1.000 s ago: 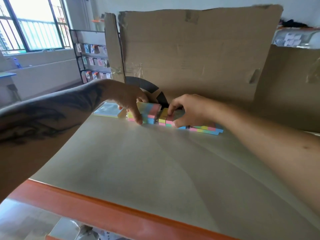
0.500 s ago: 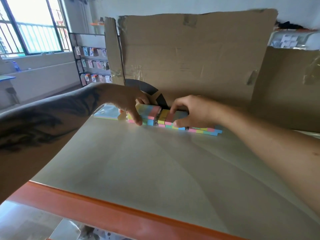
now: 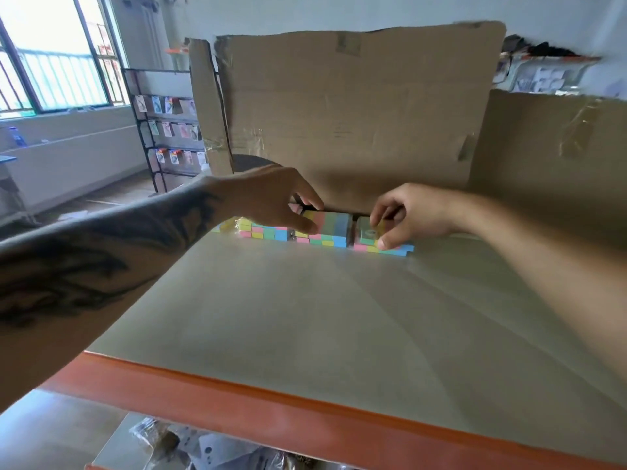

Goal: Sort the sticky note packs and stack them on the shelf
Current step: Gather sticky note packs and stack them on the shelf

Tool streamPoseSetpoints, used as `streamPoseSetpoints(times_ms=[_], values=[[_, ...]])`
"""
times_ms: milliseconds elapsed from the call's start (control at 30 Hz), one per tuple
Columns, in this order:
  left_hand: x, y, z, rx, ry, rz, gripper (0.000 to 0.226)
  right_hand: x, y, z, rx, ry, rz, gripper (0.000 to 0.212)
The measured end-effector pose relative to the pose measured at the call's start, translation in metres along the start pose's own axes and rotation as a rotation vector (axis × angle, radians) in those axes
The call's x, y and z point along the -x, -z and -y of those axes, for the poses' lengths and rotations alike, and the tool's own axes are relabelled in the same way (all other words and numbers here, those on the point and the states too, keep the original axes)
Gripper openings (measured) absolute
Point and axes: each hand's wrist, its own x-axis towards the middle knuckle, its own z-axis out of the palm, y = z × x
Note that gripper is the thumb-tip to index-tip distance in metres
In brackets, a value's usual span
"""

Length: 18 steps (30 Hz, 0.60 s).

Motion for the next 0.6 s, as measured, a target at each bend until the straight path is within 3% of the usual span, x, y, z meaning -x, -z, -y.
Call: streamPoseSetpoints(times_ms=[267,600], values=[[-0.005,-0.018,-0.004,0.022,-0.013,-0.018,0.034,-0.006,-0.004,0.006,0.014,0.035,-0.011,0.035],[-0.005,-0.019,-0.012,0.037,0.005,-0.035,0.034,-0.003,-0.008,0.010,0.032,0.007,-0.020,0.033]])
